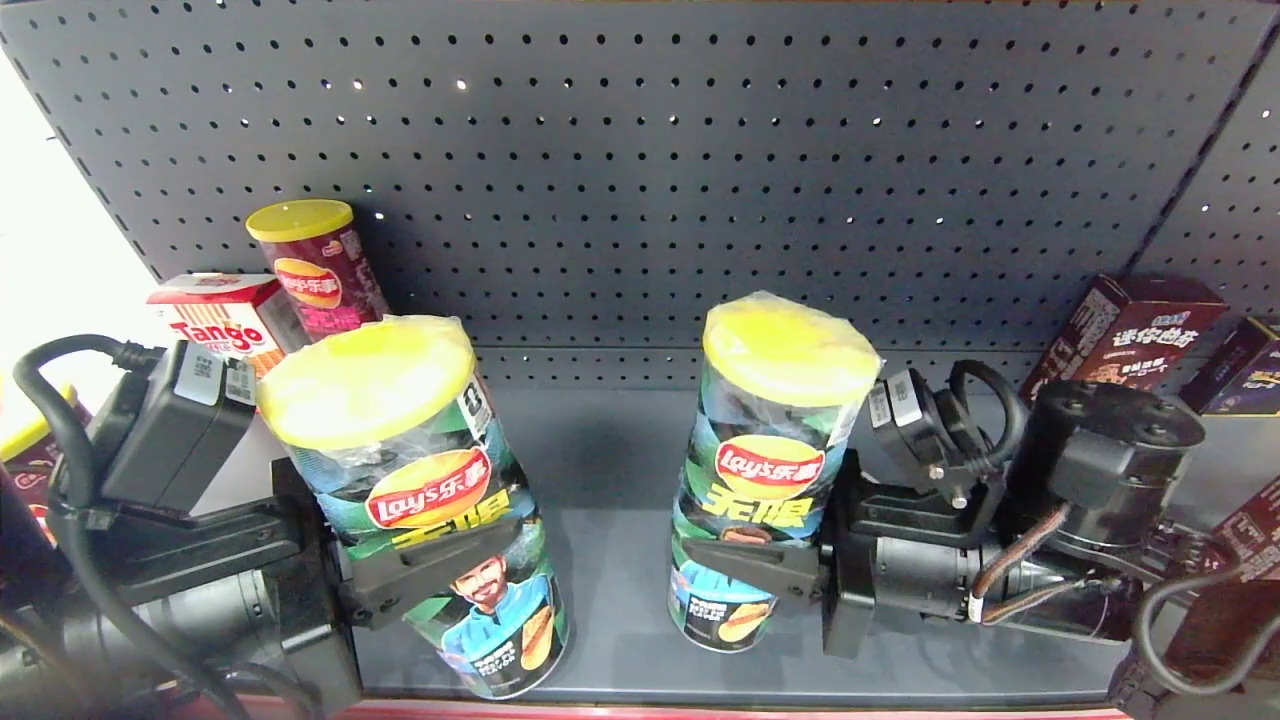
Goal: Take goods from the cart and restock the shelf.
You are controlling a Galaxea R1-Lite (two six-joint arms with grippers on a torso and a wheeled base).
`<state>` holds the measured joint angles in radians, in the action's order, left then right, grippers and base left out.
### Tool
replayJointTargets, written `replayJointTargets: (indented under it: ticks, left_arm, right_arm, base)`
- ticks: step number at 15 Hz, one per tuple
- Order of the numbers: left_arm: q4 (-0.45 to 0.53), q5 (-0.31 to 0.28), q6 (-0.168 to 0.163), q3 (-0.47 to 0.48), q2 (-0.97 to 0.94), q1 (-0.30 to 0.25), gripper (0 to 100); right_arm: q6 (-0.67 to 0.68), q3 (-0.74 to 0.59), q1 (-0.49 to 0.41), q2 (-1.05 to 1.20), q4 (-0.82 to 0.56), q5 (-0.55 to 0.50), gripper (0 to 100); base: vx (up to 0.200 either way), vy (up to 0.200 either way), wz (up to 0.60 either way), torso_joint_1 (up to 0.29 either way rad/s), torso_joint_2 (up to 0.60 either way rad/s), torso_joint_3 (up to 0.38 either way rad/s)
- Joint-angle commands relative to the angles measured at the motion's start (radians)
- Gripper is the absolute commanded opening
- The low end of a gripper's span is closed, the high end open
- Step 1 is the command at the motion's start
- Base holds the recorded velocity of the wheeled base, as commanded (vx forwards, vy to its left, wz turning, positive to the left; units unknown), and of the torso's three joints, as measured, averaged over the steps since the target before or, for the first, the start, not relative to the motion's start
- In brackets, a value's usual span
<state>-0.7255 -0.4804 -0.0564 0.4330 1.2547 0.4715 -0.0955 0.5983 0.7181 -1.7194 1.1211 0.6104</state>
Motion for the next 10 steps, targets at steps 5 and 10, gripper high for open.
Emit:
replayJointTargets:
  ticks: [5, 10]
  left_arm:
    - [0.0, 0.002, 0.0, -0.002, 0.0, -0.001, 0]
    - [0.0, 0.002, 0.0, -0.007, 0.0, -0.001, 0]
  right_arm:
    - [-0.092, -0.022, -0.06, -0.04, -0.004, 0.048, 0]
    - [-0.095, -0.023, -0.058, -0.051, -0.003, 0.051, 0]
  base:
    - [0.0, 0.0, 0.0, 0.0, 0.0, 0.0]
    - [0.0, 0.0, 0.0, 0.0, 0.0, 0.0]
